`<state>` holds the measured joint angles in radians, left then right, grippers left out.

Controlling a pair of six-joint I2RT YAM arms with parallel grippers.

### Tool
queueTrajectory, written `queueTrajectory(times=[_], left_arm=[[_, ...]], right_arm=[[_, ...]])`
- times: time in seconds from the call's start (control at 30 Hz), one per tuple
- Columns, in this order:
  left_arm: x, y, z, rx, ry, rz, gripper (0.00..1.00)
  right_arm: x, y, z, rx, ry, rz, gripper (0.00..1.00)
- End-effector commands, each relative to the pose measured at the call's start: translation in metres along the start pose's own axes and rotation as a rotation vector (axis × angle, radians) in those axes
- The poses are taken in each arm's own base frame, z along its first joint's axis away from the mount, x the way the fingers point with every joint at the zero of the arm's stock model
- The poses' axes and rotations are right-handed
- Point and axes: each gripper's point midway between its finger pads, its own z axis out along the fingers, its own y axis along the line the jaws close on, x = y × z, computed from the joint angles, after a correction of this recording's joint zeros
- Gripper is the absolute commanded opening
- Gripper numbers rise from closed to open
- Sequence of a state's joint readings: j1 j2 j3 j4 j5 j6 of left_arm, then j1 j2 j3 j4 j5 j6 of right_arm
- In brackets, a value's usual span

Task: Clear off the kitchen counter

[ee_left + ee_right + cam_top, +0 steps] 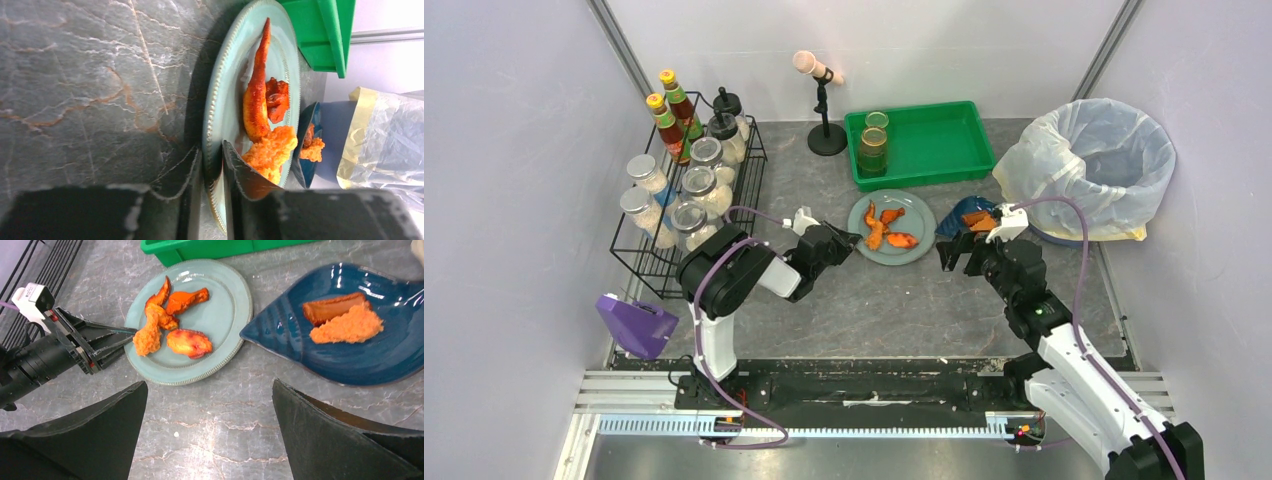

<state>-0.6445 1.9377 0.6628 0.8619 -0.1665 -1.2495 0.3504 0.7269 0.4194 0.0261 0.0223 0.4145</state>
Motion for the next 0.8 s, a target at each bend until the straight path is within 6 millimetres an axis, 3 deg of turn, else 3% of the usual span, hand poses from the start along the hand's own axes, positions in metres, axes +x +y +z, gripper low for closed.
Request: queueTrajectory(times=[0.0,0.13,0.4,0.6,0.77], left_arm=[[0.001,-0.007,0.002,0.021,0.003,-0.045,0.18],[-0.003,-0.015,-0.006,0.041,0.000,-0.071,0.02],[-0.008,-0.026,-0.028,0.066,0.002,-0.124,0.02],[0.000,-0.011,-0.041,0.031,0.039,-0.145,0.02],[0.007,0.002,-0.054,0.003,0.072,-0.160,0.02]], right_arm=[[0.016,0.002,-0.001,-0.021,0.028,0.073,0.98],[0.040,0.012,-0.001,-0.077,0.068,0.217,0.98],[0.078,0.017,0.003,-0.112,0.100,0.497,0.94],[0.094,0.022,0.006,-0.146,0.121,0.623,0.88],[0.102,0.014,0.010,-0.107,0.105,0.697,0.82]])
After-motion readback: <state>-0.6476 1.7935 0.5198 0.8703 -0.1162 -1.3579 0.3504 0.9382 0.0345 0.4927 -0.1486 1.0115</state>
